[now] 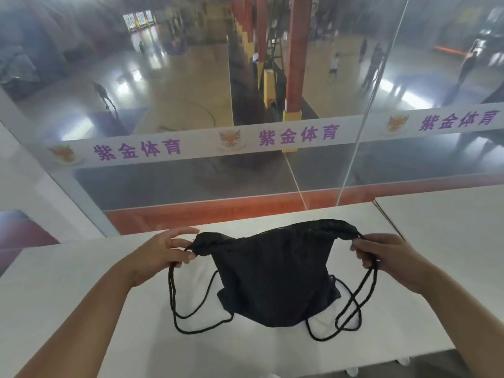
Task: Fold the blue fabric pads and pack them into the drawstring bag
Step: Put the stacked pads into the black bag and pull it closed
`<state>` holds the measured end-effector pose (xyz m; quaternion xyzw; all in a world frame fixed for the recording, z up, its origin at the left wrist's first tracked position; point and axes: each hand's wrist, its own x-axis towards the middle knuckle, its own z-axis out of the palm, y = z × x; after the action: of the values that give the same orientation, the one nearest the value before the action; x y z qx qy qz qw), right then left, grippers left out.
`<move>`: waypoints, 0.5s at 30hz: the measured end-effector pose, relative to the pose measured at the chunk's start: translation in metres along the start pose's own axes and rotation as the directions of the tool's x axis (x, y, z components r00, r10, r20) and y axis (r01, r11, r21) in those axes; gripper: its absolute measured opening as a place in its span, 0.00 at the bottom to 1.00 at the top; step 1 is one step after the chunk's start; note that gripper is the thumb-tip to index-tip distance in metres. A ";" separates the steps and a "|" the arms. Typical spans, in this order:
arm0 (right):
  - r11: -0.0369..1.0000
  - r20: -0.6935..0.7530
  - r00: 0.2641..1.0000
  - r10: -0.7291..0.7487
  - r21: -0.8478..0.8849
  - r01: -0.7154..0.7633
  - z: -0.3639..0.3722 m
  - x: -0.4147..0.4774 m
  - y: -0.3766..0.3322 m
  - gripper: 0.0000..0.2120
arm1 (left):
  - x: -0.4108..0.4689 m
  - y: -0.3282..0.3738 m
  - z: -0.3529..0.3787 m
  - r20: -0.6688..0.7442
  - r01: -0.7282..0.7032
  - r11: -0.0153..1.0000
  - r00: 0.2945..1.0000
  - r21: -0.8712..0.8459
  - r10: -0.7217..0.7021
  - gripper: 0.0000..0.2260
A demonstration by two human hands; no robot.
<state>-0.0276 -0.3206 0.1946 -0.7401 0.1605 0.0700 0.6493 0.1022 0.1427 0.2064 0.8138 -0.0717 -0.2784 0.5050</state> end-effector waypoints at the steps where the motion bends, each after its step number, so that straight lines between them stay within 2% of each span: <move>1: 0.999 -0.011 1.000 -0.022 -0.024 0.022 0.002 -0.001 -0.005 0.33 | 0.001 0.002 -0.001 -0.053 0.004 0.998 0.999 0.058 -0.001 0.11; 2: 0.998 -0.004 0.999 -0.046 -0.043 0.046 0.003 0.000 -0.013 0.31 | -0.001 0.007 -0.002 -0.072 0.010 0.995 0.997 0.099 -0.002 0.03; 4: 0.995 -0.020 0.995 -0.097 0.008 0.097 0.009 0.002 -0.037 0.27 | -0.001 0.019 -0.012 -0.087 0.012 0.984 0.996 0.177 0.004 0.15; 6: 0.972 -0.072 0.986 -0.148 0.174 0.159 0.016 0.011 -0.063 0.23 | -0.003 0.037 -0.021 -0.103 -0.008 0.984 0.994 0.179 0.027 0.21; 8: 0.940 -0.181 0.970 -0.164 0.270 0.210 0.026 0.018 -0.091 0.20 | 0.001 0.057 -0.027 -0.138 -0.043 0.995 0.989 0.088 0.055 0.23; 11: 0.901 -0.383 0.910 -0.158 0.320 0.291 0.034 0.028 -0.121 0.19 | 0.012 0.084 -0.031 -0.361 -0.107 0.994 0.928 -0.029 0.089 0.23; 14: 0.816 -0.547 0.833 -0.090 0.440 0.376 0.025 0.032 -0.141 0.14 | 0.021 0.101 -0.046 -0.462 -0.280 0.941 0.871 -0.188 0.166 0.18; 15: 0.782 -0.595 0.802 -0.042 0.480 0.397 0.018 0.035 -0.140 0.13 | 0.024 0.101 -0.059 -0.491 -0.305 0.913 0.860 -0.272 0.141 0.16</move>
<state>0.0531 -0.2935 0.3123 -0.5057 0.2632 -0.2800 0.7724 0.1700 0.1303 0.3039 0.7425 0.0040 -0.0241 0.6694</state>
